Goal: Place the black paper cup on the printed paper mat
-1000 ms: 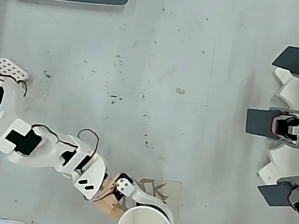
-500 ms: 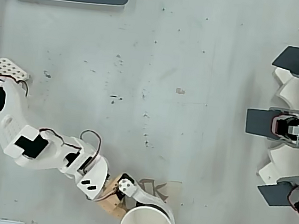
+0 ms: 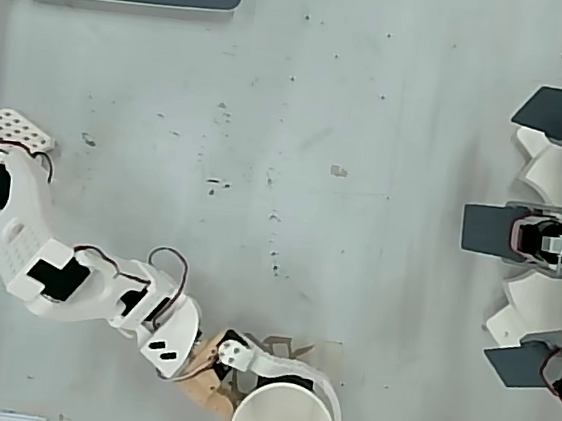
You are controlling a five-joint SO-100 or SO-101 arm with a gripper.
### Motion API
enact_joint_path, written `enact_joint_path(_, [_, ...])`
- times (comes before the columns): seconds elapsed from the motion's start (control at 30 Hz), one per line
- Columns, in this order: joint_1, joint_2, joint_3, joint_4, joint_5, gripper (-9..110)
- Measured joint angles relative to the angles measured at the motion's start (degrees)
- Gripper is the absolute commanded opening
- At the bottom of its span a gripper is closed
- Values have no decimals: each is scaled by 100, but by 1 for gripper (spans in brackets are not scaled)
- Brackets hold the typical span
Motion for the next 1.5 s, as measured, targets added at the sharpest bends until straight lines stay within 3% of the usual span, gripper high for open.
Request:
enact_joint_path(0.13, [158,0,0,0,0,41])
enact_joint_path(0.47, [457,62,35,18,0,48])
enact_joint_path(0.7, [519,809,905,211,105,53])
enact_joint_path(1.5, [396,4667,4166,211,158,46])
